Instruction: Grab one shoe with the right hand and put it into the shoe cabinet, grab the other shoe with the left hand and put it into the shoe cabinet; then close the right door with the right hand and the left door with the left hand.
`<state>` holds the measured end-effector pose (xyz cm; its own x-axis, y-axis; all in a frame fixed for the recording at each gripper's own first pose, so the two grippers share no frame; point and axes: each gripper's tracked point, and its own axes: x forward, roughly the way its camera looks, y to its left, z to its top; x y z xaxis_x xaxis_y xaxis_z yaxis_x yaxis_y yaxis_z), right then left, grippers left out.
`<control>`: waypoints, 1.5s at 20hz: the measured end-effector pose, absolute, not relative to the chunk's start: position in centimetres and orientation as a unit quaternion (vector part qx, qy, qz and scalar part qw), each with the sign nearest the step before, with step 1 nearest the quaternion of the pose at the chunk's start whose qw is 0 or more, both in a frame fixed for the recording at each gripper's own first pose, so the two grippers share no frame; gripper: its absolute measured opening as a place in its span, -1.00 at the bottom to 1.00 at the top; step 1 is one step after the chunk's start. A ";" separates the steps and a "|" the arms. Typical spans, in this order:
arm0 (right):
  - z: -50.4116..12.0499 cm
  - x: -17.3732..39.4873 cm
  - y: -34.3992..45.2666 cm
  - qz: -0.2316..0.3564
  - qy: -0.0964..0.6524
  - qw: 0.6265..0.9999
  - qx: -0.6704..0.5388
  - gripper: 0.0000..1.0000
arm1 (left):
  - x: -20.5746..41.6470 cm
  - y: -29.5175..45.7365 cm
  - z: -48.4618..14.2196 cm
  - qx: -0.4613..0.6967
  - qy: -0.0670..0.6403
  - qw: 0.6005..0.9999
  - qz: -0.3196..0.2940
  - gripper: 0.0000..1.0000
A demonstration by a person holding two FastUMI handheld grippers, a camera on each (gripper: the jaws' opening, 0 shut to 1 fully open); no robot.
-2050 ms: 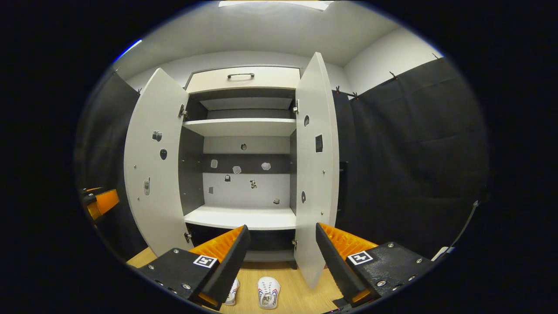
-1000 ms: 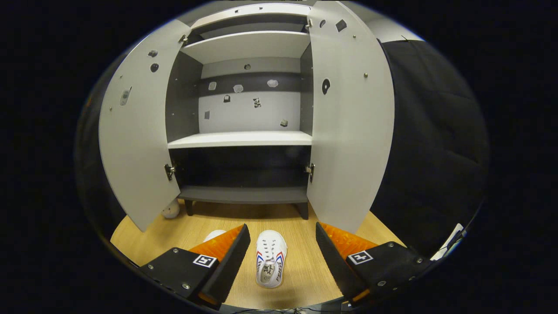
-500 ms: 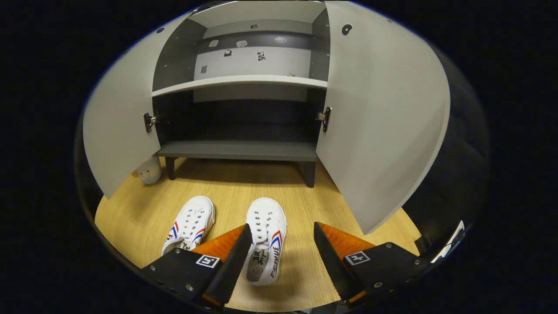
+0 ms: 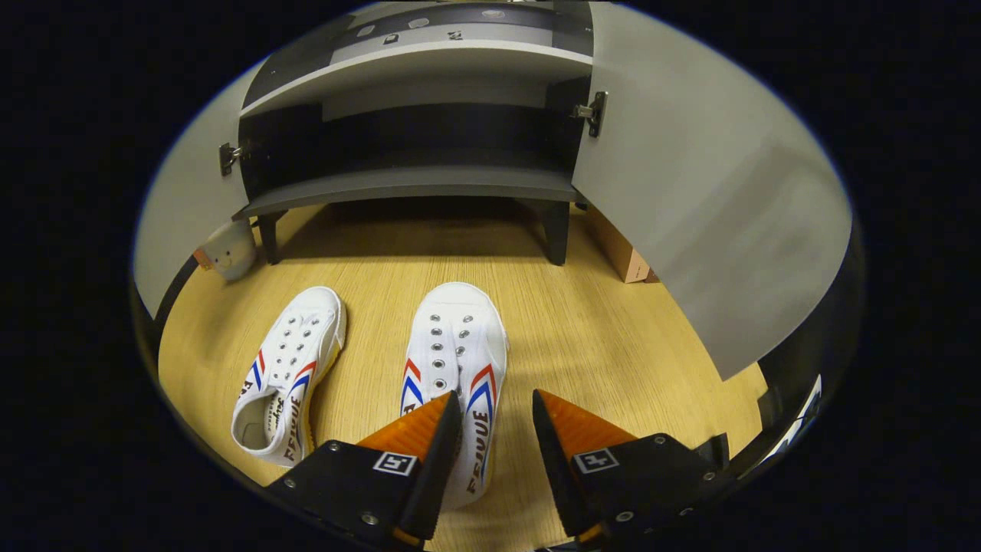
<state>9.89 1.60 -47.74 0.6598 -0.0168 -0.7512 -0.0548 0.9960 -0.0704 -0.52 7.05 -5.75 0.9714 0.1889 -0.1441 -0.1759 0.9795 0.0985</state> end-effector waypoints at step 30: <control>-19.6 12.4 6.7 0.062 0.325 0.943 0.024 -0.99 | 0.2 4.0 -7.1 0.043 0.064 0.996 0.035 0.89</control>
